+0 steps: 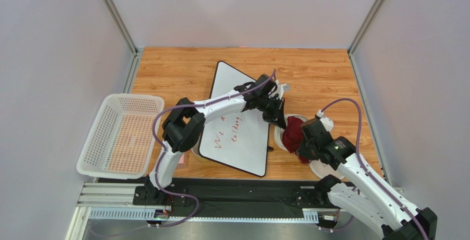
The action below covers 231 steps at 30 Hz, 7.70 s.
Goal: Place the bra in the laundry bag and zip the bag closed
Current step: Place the bra in the laundry bag.
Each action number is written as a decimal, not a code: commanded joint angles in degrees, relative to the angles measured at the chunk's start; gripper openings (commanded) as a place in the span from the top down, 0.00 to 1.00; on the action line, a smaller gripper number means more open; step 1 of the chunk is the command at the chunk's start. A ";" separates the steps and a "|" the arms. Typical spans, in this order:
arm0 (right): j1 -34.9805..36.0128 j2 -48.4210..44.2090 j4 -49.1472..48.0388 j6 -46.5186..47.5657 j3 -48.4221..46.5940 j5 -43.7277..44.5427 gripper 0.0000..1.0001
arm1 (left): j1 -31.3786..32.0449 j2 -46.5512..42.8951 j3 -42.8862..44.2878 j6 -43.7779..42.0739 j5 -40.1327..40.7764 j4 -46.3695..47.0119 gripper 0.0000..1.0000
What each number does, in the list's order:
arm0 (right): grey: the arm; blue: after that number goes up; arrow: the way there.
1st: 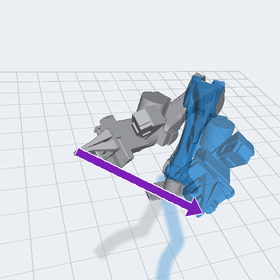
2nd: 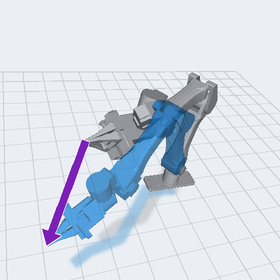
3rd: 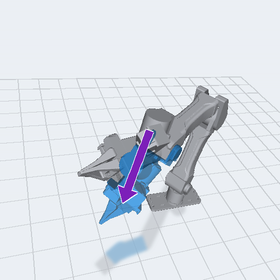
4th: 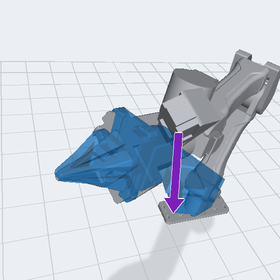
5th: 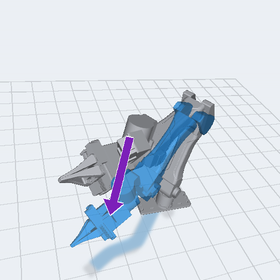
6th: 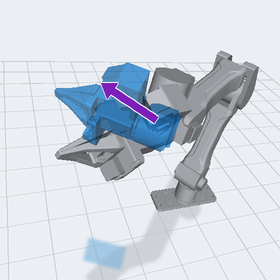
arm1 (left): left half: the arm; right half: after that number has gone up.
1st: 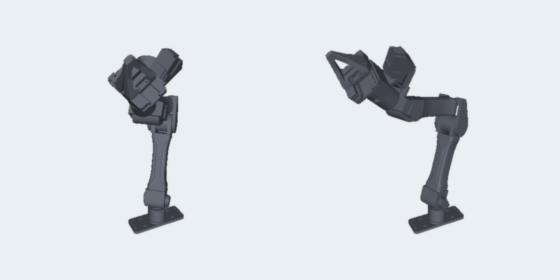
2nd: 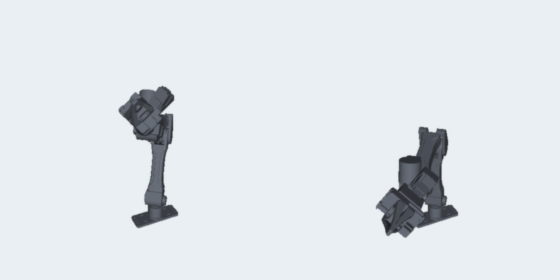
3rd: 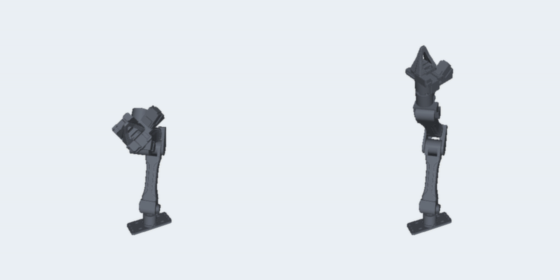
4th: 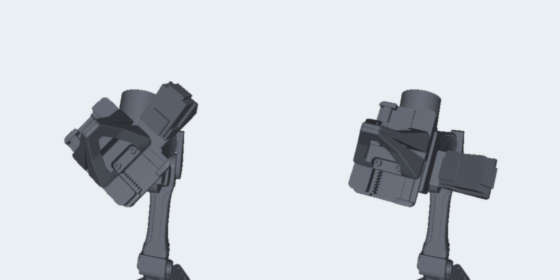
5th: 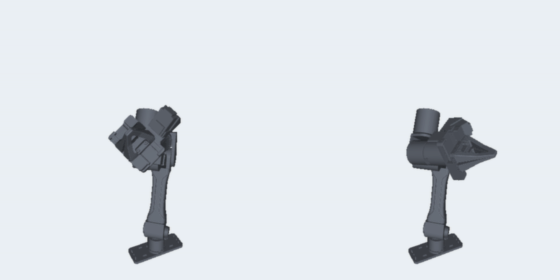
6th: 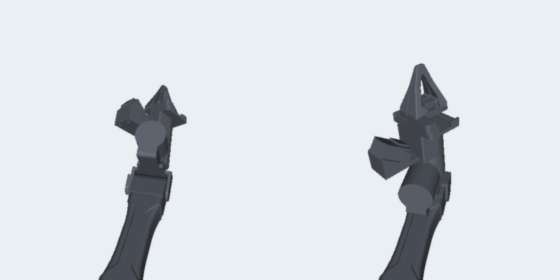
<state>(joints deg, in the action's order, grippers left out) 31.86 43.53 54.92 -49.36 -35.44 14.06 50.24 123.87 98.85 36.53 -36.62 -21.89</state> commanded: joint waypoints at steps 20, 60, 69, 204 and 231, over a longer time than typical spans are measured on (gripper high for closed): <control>-2.40 19.30 -20.17 15.53 -6.93 2.91 1.00 | 1.26 -5.30 2.49 -2.61 0.50 -3.33 1.00; -18.23 24.95 -17.40 19.39 -8.76 -21.88 0.53 | 1.44 -5.92 4.42 1.79 -0.91 -2.72 1.00; -21.04 15.98 -8.25 20.97 -13.95 -25.67 0.37 | 1.18 -6.98 3.90 -0.23 0.59 -4.92 1.00; -44.60 -1.08 4.85 9.64 -15.53 -0.26 1.00 | 9.53 3.82 15.40 -9.37 15.69 -8.34 1.00; -39.33 -0.20 17.59 11.13 -30.39 -1.06 1.00 | 3.73 2.88 20.78 -11.66 19.13 -12.92 0.62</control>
<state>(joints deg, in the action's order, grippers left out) -8.12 42.96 71.68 -40.34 -62.67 11.99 54.28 137.97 122.15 28.71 -17.61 -34.24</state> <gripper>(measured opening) 0.014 0.310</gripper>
